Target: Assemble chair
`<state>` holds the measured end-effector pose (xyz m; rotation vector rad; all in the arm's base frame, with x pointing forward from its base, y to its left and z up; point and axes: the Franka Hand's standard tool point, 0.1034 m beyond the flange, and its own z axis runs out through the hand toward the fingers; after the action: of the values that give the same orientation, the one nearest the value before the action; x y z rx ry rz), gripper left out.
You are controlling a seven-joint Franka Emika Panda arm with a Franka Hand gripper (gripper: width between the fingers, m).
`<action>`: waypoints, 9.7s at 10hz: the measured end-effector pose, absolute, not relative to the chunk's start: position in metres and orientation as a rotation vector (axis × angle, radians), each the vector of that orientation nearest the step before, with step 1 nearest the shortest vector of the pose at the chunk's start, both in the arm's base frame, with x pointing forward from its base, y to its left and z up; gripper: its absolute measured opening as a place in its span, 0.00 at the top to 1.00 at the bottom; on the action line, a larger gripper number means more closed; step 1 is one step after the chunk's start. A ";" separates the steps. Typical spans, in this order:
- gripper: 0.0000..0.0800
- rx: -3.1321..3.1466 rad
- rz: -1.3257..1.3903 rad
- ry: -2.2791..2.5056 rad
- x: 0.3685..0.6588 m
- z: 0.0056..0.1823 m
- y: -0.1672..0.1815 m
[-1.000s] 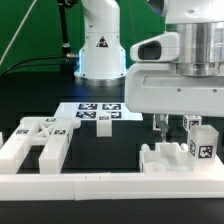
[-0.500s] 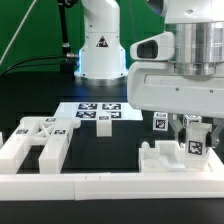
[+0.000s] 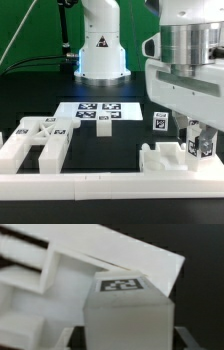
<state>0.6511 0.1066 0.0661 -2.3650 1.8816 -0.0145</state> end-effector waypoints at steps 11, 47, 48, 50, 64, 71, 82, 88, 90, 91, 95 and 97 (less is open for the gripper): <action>0.49 -1.722 0.089 2.477 0.646 0.066 0.099; 0.19 -2.911 0.820 0.299 0.494 0.051 -0.005; 0.19 -2.847 0.988 0.294 0.486 0.044 -0.007; 0.19 -2.740 1.229 0.267 0.483 0.041 -0.009; 0.64 -2.637 1.436 0.294 0.454 0.010 -0.008; 0.64 -2.722 1.262 0.395 0.506 0.066 -0.004; 0.64 -2.996 -0.039 0.487 0.599 0.143 0.011; 0.64 -3.044 -0.712 0.296 0.619 0.127 0.037; 0.64 -3.044 -0.804 0.239 0.626 0.129 0.031; 0.64 -3.045 -0.799 0.237 0.625 0.128 0.031; 0.64 -3.050 -0.788 0.217 0.625 0.116 0.039; 0.64 -3.048 -0.791 0.205 0.626 0.112 0.044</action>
Offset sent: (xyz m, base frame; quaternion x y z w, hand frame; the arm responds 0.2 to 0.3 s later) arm 0.0102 -0.0038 -0.0068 0.0364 0.0014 0.2748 0.9608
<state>0.6259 0.0437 0.1115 -3.0480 0.2046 -0.7915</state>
